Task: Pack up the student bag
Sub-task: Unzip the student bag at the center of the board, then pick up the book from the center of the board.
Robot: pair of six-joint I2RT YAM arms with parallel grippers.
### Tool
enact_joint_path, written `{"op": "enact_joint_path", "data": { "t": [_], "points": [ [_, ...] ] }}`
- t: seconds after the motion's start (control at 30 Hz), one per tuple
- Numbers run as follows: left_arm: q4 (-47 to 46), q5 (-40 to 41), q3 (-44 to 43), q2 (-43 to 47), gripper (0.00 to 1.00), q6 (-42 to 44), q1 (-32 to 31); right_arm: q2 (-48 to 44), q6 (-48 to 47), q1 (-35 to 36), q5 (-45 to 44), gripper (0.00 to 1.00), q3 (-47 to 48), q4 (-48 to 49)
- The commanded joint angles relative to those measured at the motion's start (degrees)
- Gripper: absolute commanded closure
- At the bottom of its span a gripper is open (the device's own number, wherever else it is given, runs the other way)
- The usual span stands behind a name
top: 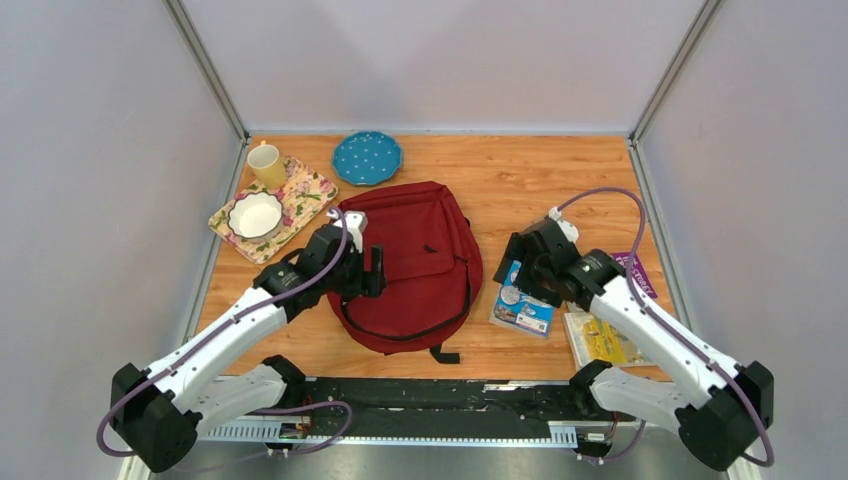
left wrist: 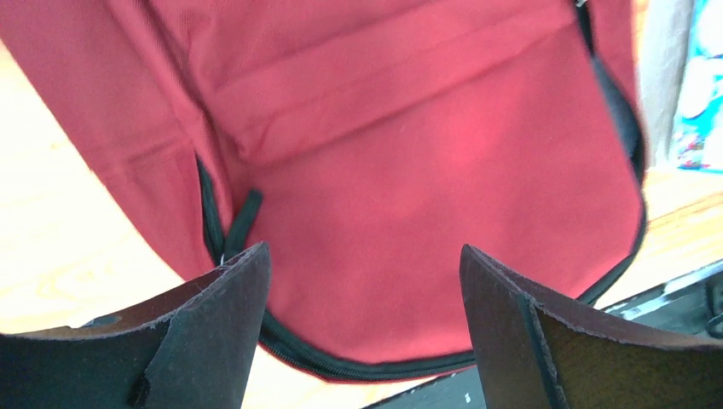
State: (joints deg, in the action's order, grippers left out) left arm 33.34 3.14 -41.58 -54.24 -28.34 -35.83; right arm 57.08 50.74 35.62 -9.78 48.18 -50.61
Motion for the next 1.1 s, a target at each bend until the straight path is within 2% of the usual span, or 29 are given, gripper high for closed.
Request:
{"op": "enact_joint_path", "data": {
  "t": [0.0,0.07,0.13,0.23,0.27,0.3,0.33,0.37,0.4,0.43,0.47,0.5,0.57,0.63,0.67,0.7,0.73,0.77,0.87,0.9,0.93,1.03,1.07],
  "points": [
    [1.53,-0.5,-9.91,-4.37,0.12,3.46,0.24,8.89,3.48,-2.65,-2.8,0.03,12.0,-2.11],
    [4.44,-0.76,-14.46,-5.87,0.11,3.03,0.24,11.9,3.05,-4.41,-0.51,0.03,18.05,-6.23],
    [2.7,-2.69,-14.14,-6.49,0.11,3.81,0.24,13.32,2.26,-5.2,1.07,0.03,18.7,-6.17],
    [-2.83,-9.0,-10.02,-7.28,0.11,5.57,0.24,10.79,-0.82,-7.92,1.52,0.03,14.41,-3.18],
    [-4.76,-13.81,-6.62,-7.29,0.11,6.27,0.24,9.03,-2.04,-10.37,1.35,0.03,12.92,-1.7],
    [-10.96,-15.77,-4.32,-7.2,0.11,6.1,0.06,7.1,-2.31,-11.96,-0.4,0.02,8.55,-0.47],
    [-13.11,-17.27,-2.64,-7.37,0.11,5.06,-0.02,5.08,-2.66,-14.24,0.46,0.02,6.42,1.11],
    [-13.04,-19.64,-3.67,-8.16,0.11,4.09,-0.29,1.93,-2.75,-21.65,3.6,0.02,4.74,1.56],
    [-10.78,-20.62,-4.9,-10.17,0.11,4.6,-1.16,0.76,-2.67,-24.86,8.76,0.02,2.55,1.65],
    [-10.06,-19.67,-5.69,-10.71,0.11,6.0,-2.73,-0.55,-3.01,-27.07,8.9,0.02,1.31,2.0],
    [-10.14,-14.79,-6.14,-11.06,0.11,7.49,-6.93,-2.31,-3.36,-29.44,10.82,0.02,0.43,3.05],
    [-12.4,-13.09,-5.79,-11.93,0.1,9.77,-8.1,-3.11,-3.54,-29.9,11.27,0.02,-0.36,3.84],
    [-15.31,-17.35,-6.4,-13.87,0.09,10.58,-8.99,-3.9,-3.89,-30.34,14.07,0.02,-1.43,5.16],
    [-12.36,-20.7,-10.25,-19.04,0.09,10.85,-9.43,-4.34,-3.11,-30.26,16.02,0.02,-0.47,4.12],
    [-9.12,-20.98,-16.36,-20.98,0.09,12.33,-9.86,-4.08,-2.5,-30.25,15.33,0.02,0.76,-0.76],
    [-2.3,-20.8,-19.56,-24.04,0.09,13.04,-11.43,-3.73,-2.14,-30.34,14.36,0.02,2.08,-3.85],
    [0.38,-20.45,-22.2,-25.29,0.1,13.48,-12.15,-3.56,-2.05,-30.6,14.53,0.02,5.92,-7.1],
    [2.41,-20.54,-25.71,-26.0,0.1,13.22,-12.59,-3.47,-1.44,-31.3,14.27,0.02,8.48,-15.23],
    [1.39,-21.24,-25.4,-25.4,0.1,10.25,-13.12,-5.57,1.18,-30.96,4.12,0.02,13.94,-22.92],
    [-1.24,-21.59,-24.61,-24.43,0.1,9.88,-13.12,-6.62,2.42,-31.04,-4.46,0.02,13.08,-22.95],
    [-3.09,-22.03,-23.29,-23.73,0.1,9.79,-13.38,-8.54,2.26,-31.39,-7.24,0.02,11.6,-21.91],
    [-6.97,-20.1,-18.89,-21.97,0.1,10.49,-13.91,-9.79,-2.48,-35.08,-8.24,0.02,4.74,-15.59],
    [-8.02,-19.4,-17.32,-21.53,0.1,11.1,-14.35,-9.79,-2.66,-39.09,-7.37,0.02,2.73,-14.01]
  ]
}}
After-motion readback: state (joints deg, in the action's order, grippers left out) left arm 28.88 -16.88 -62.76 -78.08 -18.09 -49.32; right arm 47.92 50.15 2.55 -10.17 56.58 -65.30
